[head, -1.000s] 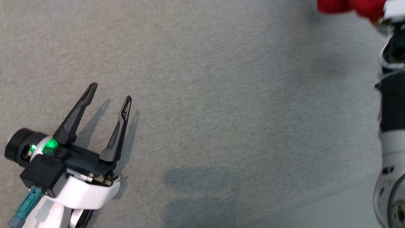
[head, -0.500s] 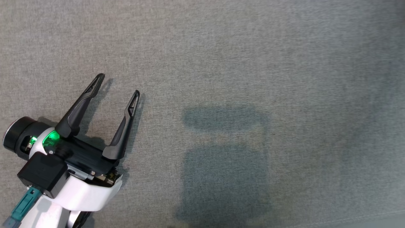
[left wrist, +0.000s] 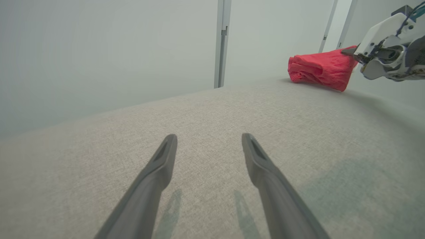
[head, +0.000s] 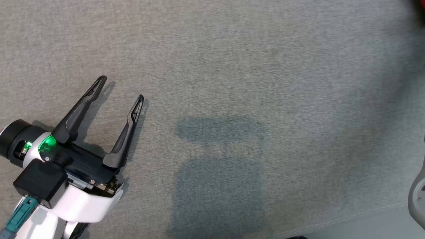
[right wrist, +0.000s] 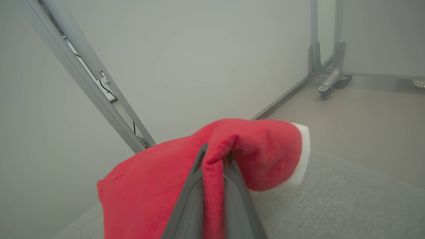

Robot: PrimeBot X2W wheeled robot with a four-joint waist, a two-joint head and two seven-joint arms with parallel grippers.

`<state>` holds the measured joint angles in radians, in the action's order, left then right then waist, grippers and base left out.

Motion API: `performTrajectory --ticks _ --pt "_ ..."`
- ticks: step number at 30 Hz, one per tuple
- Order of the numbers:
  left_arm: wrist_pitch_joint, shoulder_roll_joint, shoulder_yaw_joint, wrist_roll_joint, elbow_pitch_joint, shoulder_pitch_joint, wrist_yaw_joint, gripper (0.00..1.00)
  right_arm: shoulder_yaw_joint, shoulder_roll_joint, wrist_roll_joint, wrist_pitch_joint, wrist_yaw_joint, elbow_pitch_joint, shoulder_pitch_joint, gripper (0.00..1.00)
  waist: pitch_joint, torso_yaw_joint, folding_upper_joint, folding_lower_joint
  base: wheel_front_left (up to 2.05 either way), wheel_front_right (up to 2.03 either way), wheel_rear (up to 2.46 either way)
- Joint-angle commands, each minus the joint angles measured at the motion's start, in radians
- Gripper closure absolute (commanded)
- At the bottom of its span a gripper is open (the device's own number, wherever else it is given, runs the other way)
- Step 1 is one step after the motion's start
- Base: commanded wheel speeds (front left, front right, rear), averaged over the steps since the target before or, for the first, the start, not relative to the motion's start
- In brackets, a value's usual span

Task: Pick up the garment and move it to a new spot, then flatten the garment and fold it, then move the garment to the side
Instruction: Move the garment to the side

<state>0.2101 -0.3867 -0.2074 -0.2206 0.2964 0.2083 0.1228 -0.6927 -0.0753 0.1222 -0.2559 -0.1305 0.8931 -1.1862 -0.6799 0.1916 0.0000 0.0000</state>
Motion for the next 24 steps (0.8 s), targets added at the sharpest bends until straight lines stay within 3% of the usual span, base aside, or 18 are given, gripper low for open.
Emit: performTrajectory --ticks 1,10,11,12,13,14,19,24 --pt "-0.004 -0.022 0.031 0.008 0.033 -0.002 0.000 0.00 -0.004 -0.012 -0.013 -0.006 0.000 -0.008 0.017 1.00 0.018 0.023 0.0000 0.0000 0.00 0.00 0.00" --pt "-0.022 -0.024 0.014 0.003 0.043 0.001 -0.002 0.00 -0.128 -0.017 -0.139 -0.006 0.000 0.129 0.042 1.00 0.031 0.043 0.0000 0.0000 0.00 0.00 0.00" --pt "-0.022 -0.025 0.013 0.002 0.042 0.002 -0.001 0.00 -0.147 -0.021 -0.161 -0.006 0.000 0.146 0.043 0.91 0.032 0.043 0.0000 0.0000 0.00 0.00 0.00" --pt "-0.023 -0.025 0.011 0.001 0.041 0.003 -0.001 0.00 -0.166 -0.025 -0.185 -0.006 0.000 0.156 0.044 0.64 0.033 0.042 0.0000 0.0000 0.00 0.00 0.00" --pt "-0.023 -0.026 0.010 0.000 0.039 0.005 -0.001 0.00 -0.185 -0.026 -0.208 -0.006 0.000 0.166 0.045 0.16 0.035 0.042 0.0000 0.0000 0.00 0.00 0.00" --pt "-0.023 -0.026 0.008 -0.001 0.037 0.006 -0.001 0.00 -0.203 -0.025 -0.228 -0.006 0.000 0.179 0.045 0.00 0.038 0.041 0.0000 0.0000 0.00 0.00 0.00" --pt "-0.021 -0.025 0.002 -0.006 0.019 0.004 -0.003 0.00 -0.257 -0.054 -0.376 0.027 0.000 0.235 0.071 0.00 0.070 0.048 0.0000 0.0000 0.00 0.00 0.00" --pt "-0.007 -0.011 -0.008 -0.016 -0.009 -0.001 -0.006 0.00 -0.329 -0.067 -0.568 0.088 0.000 0.166 0.101 0.00 0.123 0.060 0.0000 0.0000 0.00 0.00 0.00"
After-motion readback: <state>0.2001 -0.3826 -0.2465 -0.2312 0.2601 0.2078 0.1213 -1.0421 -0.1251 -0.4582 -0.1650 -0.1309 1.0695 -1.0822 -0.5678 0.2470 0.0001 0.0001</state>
